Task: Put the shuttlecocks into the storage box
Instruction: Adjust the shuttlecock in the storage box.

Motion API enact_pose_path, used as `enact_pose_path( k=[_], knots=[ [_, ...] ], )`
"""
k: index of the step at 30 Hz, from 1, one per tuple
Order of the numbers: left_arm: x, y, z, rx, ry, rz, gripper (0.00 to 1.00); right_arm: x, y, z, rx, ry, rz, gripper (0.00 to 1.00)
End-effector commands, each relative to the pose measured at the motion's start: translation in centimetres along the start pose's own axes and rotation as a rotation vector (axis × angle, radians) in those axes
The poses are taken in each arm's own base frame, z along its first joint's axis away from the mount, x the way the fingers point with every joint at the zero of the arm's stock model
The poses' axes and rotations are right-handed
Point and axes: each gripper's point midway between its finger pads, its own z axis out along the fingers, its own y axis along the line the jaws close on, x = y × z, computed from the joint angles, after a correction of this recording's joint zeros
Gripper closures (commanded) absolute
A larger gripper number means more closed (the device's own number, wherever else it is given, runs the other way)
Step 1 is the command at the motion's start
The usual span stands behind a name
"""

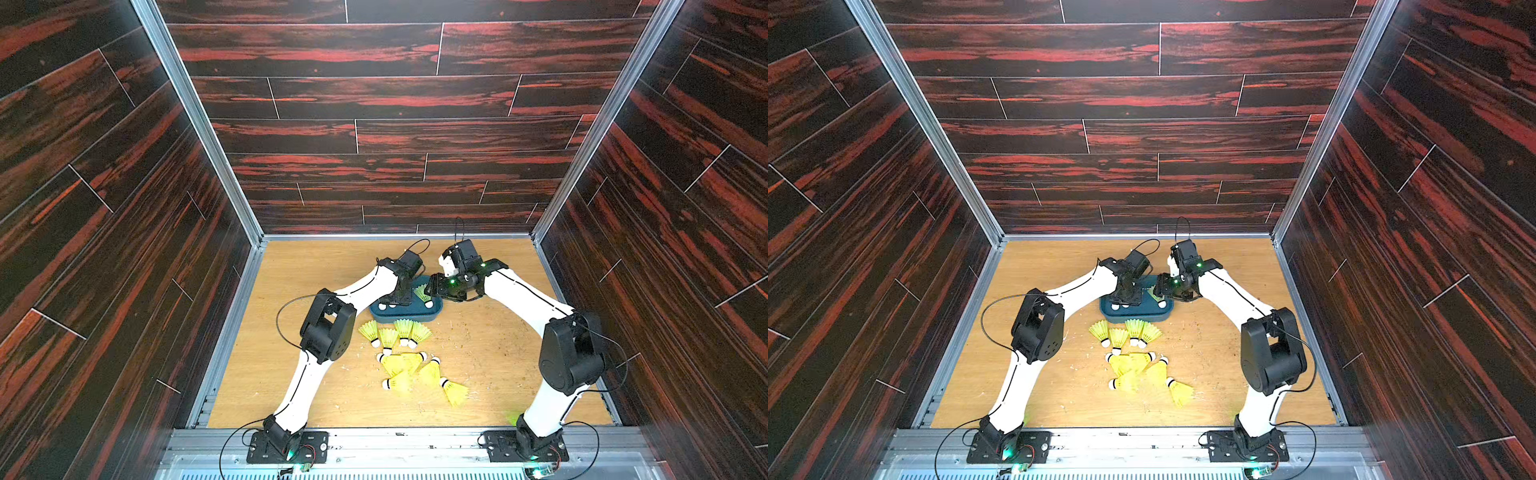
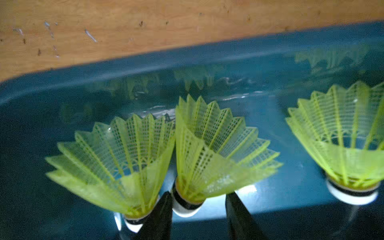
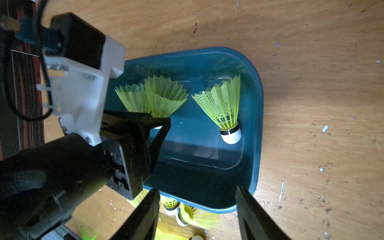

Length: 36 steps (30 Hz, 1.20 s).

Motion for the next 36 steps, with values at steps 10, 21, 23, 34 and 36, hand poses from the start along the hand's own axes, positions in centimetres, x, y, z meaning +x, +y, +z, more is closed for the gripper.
enact_pose_path(
  k=[10, 21, 23, 34, 36],
  knots=[
    [-0.4, -0.6, -1.4, 0.033, -0.015, -0.063, 0.59, 0.8, -0.5, -0.2, 0.003, 0.001, -0.001, 0.37],
    [-0.4, -0.1, -3.2, 0.040, -0.041, -0.094, 0.48, 0.8, -0.2, -1.1, -0.001, -0.018, -0.011, 0.37],
    [-0.4, -0.1, -3.7, 0.048, -0.047, -0.101, 0.46, 1.0, -0.1, -1.3, -0.003, -0.018, -0.013, 0.37],
    [0.0, 0.1, -6.3, 0.088, -0.067, -0.130, 0.42, 3.7, 0.6, -2.5, 0.011, -0.017, -0.015, 0.38],
    [0.0, 0.1, -6.8, 0.100, -0.073, -0.137, 0.41, 4.2, 1.0, -2.9, 0.012, -0.018, -0.019, 0.38]
  ],
)
